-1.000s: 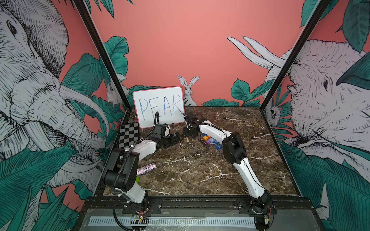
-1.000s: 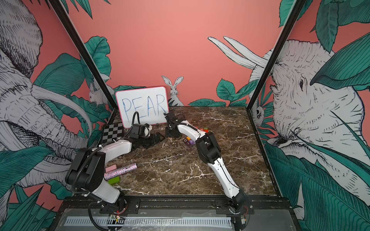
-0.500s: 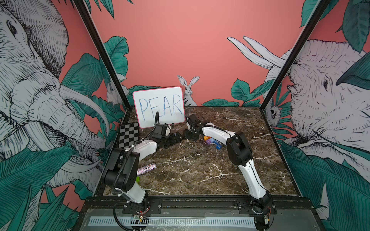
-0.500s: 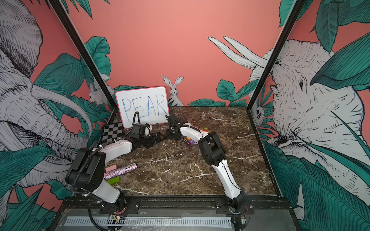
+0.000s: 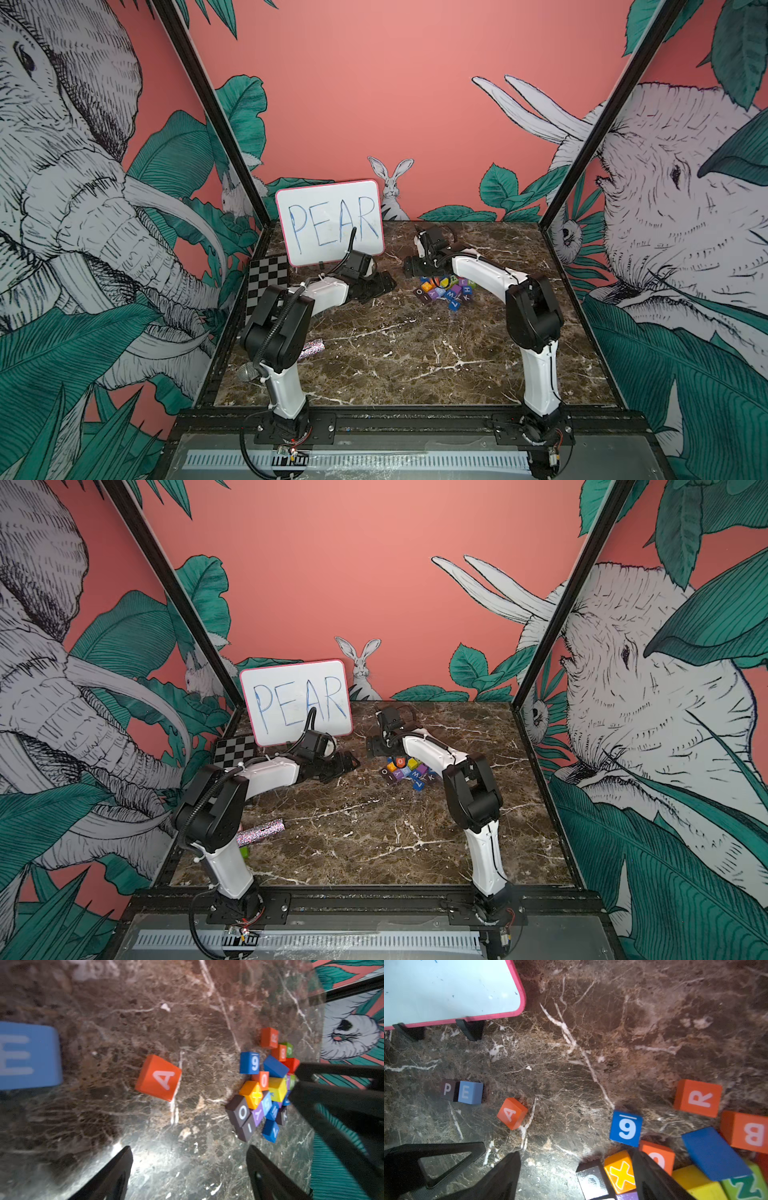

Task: Spell the uppercase word “pear” with letter blocks
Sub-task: Place the letter block at the center of the board, then adjust the letter block at the center of the board.

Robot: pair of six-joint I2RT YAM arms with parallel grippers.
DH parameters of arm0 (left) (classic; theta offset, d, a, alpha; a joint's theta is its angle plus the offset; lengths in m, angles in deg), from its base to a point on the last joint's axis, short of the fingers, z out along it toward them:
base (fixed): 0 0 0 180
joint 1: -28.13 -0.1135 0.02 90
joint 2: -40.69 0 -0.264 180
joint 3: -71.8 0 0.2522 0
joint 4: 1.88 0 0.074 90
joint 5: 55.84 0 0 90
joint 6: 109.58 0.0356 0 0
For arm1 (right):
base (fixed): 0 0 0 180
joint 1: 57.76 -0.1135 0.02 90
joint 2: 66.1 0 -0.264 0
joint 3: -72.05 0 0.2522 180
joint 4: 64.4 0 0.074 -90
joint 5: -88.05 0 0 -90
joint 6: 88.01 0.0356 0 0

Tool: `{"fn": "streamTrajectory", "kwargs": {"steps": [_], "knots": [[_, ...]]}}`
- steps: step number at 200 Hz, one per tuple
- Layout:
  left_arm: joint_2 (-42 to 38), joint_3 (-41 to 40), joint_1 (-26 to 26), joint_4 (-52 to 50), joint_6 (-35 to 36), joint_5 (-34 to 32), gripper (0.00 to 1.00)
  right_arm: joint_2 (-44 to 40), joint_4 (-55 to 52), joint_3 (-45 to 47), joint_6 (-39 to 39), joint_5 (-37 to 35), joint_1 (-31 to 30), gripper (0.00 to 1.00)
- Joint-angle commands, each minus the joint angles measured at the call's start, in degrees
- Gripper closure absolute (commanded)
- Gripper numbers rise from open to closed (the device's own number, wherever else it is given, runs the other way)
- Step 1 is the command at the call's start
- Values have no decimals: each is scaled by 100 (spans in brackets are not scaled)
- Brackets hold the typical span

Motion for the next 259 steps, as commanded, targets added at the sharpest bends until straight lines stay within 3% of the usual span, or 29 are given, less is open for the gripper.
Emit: {"fn": "streamTrajectory", "kwargs": {"steps": [1,24,222,259], "knots": [[-27,269,8,-182,-140,-213,15,-224,95,85,-420,-209,113,8],[158,549,59,-503,-76,-274,16,-266,245,198,-473,-95,125,1],[1559,2296,169,-1770,518,-818,22,-700,1090,1148,-217,442,285,2],[1872,2843,293,-2402,890,-1254,31,-709,1195,1227,-182,521,287,1]]}}
